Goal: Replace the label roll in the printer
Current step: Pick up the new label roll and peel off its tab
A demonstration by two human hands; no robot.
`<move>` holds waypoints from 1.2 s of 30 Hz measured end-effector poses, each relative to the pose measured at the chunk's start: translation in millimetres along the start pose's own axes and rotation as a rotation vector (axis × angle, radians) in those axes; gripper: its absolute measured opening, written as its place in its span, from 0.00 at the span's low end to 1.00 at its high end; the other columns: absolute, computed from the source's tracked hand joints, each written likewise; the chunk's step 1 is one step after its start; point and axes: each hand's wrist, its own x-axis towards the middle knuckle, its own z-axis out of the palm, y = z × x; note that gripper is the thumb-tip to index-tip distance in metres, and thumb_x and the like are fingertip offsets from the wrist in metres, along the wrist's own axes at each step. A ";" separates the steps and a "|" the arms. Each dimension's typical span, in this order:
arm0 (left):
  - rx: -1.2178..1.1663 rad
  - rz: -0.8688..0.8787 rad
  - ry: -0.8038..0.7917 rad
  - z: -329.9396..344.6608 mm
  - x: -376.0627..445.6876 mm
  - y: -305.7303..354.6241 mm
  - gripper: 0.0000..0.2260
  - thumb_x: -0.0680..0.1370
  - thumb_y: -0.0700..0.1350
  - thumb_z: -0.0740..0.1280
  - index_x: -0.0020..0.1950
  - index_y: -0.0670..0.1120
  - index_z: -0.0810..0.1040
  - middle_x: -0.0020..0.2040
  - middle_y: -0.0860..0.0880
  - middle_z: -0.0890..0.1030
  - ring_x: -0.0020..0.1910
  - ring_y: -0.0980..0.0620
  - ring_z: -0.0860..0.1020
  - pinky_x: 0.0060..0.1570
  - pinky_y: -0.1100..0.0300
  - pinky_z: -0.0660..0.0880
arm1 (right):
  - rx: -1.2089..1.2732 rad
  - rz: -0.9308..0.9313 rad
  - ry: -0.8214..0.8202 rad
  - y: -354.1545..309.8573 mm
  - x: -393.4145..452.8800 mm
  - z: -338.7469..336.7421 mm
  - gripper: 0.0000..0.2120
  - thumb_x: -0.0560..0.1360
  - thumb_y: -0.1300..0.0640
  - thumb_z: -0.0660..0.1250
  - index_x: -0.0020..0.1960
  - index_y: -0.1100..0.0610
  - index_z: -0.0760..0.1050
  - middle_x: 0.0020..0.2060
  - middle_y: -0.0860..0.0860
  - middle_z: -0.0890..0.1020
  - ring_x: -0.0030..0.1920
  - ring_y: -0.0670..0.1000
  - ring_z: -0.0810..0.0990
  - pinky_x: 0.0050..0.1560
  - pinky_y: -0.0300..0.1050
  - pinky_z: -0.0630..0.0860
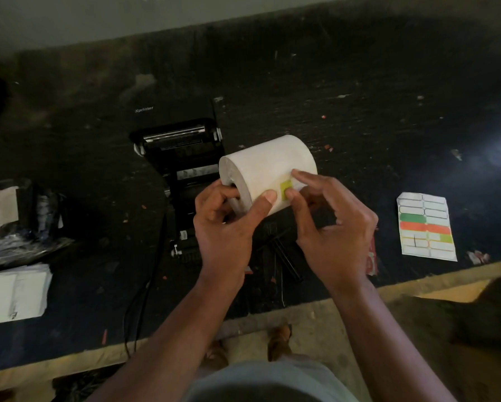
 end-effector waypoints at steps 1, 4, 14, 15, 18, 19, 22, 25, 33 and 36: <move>-0.002 -0.001 0.004 0.3 -0.9 0.5 0.20 0.61 0.58 0.81 0.45 0.50 0.82 0.70 0.47 0.76 0.69 0.45 0.79 0.59 0.43 0.84 | -0.024 -0.020 0.011 -0.1 -0.7 0.3 0.11 0.78 0.66 0.76 0.59 0.66 0.84 0.49 0.55 0.88 0.47 0.47 0.86 0.50 0.33 0.81; 0.031 0.001 0.013 1.6 -3.2 2.8 0.19 0.61 0.60 0.79 0.45 0.52 0.81 0.71 0.48 0.75 0.70 0.47 0.79 0.58 0.47 0.85 | -0.043 -0.047 0.024 0.8 -2.0 0.2 0.08 0.78 0.67 0.76 0.57 0.66 0.86 0.48 0.56 0.88 0.47 0.48 0.86 0.49 0.34 0.81; 0.118 0.086 0.023 -0.8 0.2 -1.2 0.14 0.69 0.44 0.82 0.48 0.46 0.80 0.70 0.44 0.73 0.70 0.50 0.77 0.59 0.59 0.83 | 0.063 0.109 -0.069 0.3 6.1 -4.5 0.06 0.76 0.66 0.78 0.52 0.61 0.85 0.46 0.51 0.86 0.45 0.42 0.84 0.47 0.29 0.77; 0.105 0.075 0.022 -0.5 -0.6 -0.1 0.14 0.68 0.47 0.81 0.47 0.47 0.80 0.70 0.45 0.74 0.70 0.49 0.77 0.59 0.55 0.84 | 0.075 0.124 -0.081 0.3 7.0 -4.6 0.05 0.76 0.65 0.78 0.51 0.61 0.84 0.45 0.50 0.86 0.44 0.43 0.84 0.45 0.29 0.77; 0.051 0.028 0.025 1.5 -3.3 2.5 0.15 0.65 0.51 0.80 0.47 0.48 0.81 0.70 0.45 0.74 0.71 0.46 0.77 0.59 0.47 0.84 | 0.104 0.136 -0.050 -1.1 6.0 -2.7 0.06 0.76 0.64 0.78 0.51 0.62 0.81 0.44 0.50 0.85 0.42 0.44 0.84 0.44 0.31 0.78; 0.038 0.019 0.032 2.3 -3.7 2.8 0.15 0.66 0.50 0.80 0.47 0.47 0.81 0.70 0.45 0.74 0.71 0.45 0.78 0.59 0.47 0.84 | 0.097 0.126 -0.028 -1.5 4.9 -1.8 0.07 0.76 0.64 0.78 0.52 0.63 0.81 0.44 0.50 0.85 0.43 0.43 0.84 0.45 0.32 0.79; 0.069 0.023 0.049 3.7 -3.3 1.6 0.14 0.70 0.42 0.81 0.49 0.44 0.80 0.70 0.44 0.73 0.71 0.45 0.77 0.57 0.49 0.85 | 0.044 0.088 0.006 -1.8 0.8 0.1 0.10 0.77 0.65 0.77 0.58 0.64 0.83 0.47 0.53 0.86 0.46 0.43 0.84 0.49 0.31 0.79; 0.117 0.051 0.058 3.7 -2.9 0.1 0.14 0.70 0.40 0.81 0.51 0.41 0.80 0.71 0.44 0.73 0.72 0.46 0.76 0.59 0.51 0.84 | 0.004 0.061 0.011 -1.7 -1.5 0.6 0.08 0.77 0.66 0.76 0.56 0.64 0.85 0.48 0.54 0.86 0.47 0.42 0.84 0.50 0.29 0.78; 0.128 0.083 0.042 0.0 -1.9 -1.7 0.13 0.70 0.42 0.81 0.49 0.43 0.80 0.70 0.44 0.74 0.71 0.48 0.76 0.59 0.60 0.82 | 0.099 0.138 -0.078 -0.2 6.8 -4.6 0.05 0.76 0.65 0.78 0.50 0.60 0.84 0.45 0.50 0.84 0.42 0.44 0.83 0.44 0.30 0.76; 0.105 0.068 0.035 0.3 -3.0 -0.8 0.12 0.70 0.43 0.81 0.48 0.49 0.81 0.70 0.45 0.74 0.71 0.47 0.76 0.60 0.52 0.83 | 0.126 0.132 -0.066 -1.8 7.1 -5.1 0.07 0.75 0.64 0.78 0.51 0.60 0.82 0.44 0.50 0.85 0.42 0.44 0.84 0.44 0.30 0.78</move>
